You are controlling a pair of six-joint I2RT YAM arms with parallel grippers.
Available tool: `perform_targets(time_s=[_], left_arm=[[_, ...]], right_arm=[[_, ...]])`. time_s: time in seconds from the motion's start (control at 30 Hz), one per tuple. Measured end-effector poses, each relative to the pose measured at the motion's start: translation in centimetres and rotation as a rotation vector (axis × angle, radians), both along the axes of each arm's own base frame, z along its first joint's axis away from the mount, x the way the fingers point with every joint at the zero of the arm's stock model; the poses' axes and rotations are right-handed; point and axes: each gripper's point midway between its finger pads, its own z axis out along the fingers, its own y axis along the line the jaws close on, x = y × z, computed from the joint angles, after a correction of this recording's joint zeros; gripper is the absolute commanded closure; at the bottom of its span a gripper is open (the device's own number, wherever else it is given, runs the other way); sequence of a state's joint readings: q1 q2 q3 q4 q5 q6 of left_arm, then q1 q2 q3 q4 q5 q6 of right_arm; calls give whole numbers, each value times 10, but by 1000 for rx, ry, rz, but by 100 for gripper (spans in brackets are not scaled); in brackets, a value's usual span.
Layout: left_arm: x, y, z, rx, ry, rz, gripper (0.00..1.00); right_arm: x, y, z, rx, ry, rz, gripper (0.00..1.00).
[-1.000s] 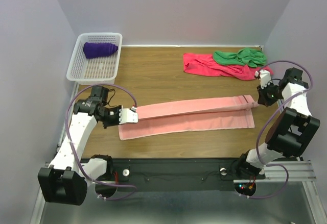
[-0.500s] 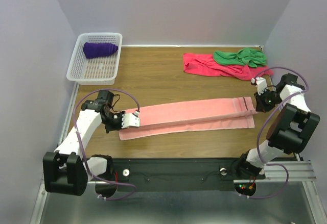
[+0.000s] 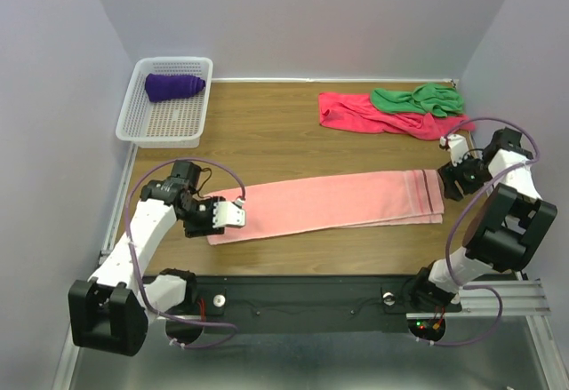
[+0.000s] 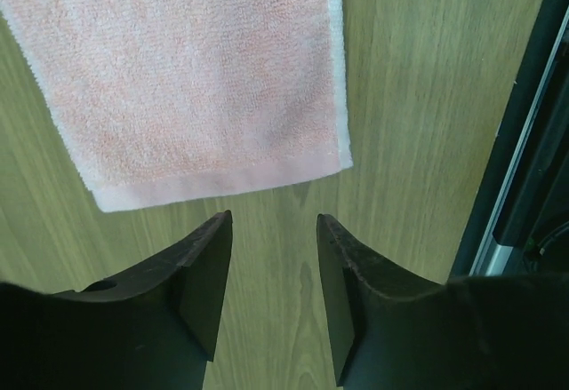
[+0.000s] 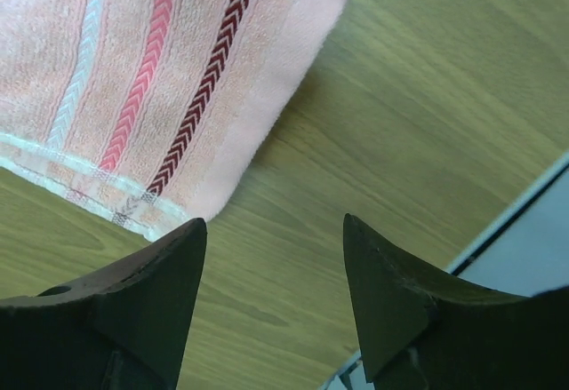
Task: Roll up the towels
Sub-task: Fold the towel
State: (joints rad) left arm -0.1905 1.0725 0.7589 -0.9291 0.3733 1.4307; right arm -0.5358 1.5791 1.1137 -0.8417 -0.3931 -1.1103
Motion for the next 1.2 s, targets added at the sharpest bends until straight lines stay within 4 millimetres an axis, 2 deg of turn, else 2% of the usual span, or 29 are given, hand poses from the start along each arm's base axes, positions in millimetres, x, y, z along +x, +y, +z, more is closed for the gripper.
perform_targets(time_s=[0.1, 0.17, 0.3, 0.37, 0.47, 0.53, 0.63, 0.73, 0.87, 1.0, 1.1, 1.2], left_arm=[[-2, 0, 11, -9, -23, 19, 47], [4, -2, 19, -23, -40, 48, 48], [33, -11, 31, -73, -54, 161, 53], [48, -15, 28, -87, -33, 224, 57], [73, -22, 17, -100, 31, 329, 59], [89, -27, 5, -103, 76, 391, 60], [97, -30, -11, -92, 129, 451, 62], [98, -32, -24, -67, 179, 495, 64], [106, -34, -43, -31, 228, 543, 67], [125, -35, -55, -3, 259, 605, 67], [152, -40, -54, -17, 231, 638, 67], [189, -50, -52, -50, 201, 675, 66]], right_arm=[[8, 1, 19, 14, -41, -13, 32], [24, -1, 40, 27, -95, -27, 36], [50, -2, 60, 46, -152, -35, 42], [55, 4, 54, 69, -132, -39, 46], [60, 22, 34, 110, -67, -23, 53], [63, 41, 16, 133, -14, 6, 59], [59, 61, -1, 139, 37, 41, 64], [49, 73, -18, 131, 96, 62, 66], [34, 66, -47, 89, 179, 46, 69], [33, 56, -53, 40, 177, 44, 69], [28, 55, -53, 15, 158, 59, 70], [14, 56, -54, -11, 166, 91, 69]])
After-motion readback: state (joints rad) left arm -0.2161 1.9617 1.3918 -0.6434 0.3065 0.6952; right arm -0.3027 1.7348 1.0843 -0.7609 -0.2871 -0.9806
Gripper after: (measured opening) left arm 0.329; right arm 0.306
